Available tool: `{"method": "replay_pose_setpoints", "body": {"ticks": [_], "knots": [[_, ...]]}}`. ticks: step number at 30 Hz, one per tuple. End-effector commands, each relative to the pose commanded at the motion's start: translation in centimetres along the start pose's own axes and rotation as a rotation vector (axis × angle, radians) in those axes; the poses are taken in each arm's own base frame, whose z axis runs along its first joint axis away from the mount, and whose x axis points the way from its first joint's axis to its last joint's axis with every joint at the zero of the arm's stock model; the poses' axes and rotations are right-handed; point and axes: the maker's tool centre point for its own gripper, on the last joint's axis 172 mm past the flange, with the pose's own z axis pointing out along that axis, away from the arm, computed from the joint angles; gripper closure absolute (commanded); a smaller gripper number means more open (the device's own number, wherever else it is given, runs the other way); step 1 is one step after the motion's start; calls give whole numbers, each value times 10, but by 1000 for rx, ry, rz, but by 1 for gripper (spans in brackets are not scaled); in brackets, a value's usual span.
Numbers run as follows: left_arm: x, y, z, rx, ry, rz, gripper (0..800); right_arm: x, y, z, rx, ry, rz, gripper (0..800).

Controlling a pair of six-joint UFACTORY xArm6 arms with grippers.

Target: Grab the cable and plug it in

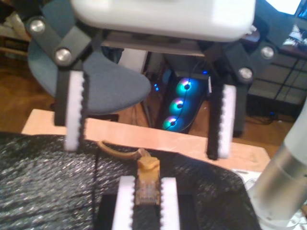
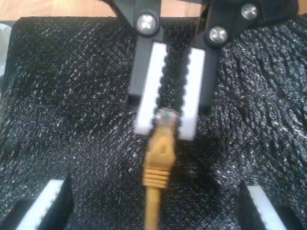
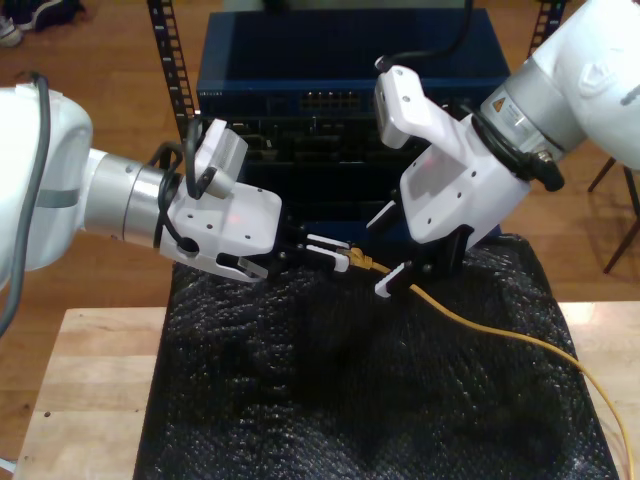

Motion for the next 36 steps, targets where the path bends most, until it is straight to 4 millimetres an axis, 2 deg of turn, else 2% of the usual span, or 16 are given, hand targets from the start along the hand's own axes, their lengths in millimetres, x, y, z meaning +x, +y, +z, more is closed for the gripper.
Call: {"method": "replay_pose_setpoints", "body": {"ticks": [5,9,14,18,23,36], "knots": [[-4,0,-5,-14,20,-32,782,33,-5,-34,-75,56,-53,0],[-1,3,-8,-50,40,-91,783,48,-17,-57,-132,68,-117,0],[2,11,-6,-84,50,-116,785,48,-28,-61,-148,70,-186,1],[1,9,-16,-69,65,-135,785,49,-39,-64,-162,73,-244,1],[4,24,-15,-139,93,-190,785,51,-50,-68,-182,81,-277,1],[1,33,-33,-183,157,-273,785,52,-50,-78,-287,88,-316,4]]}}
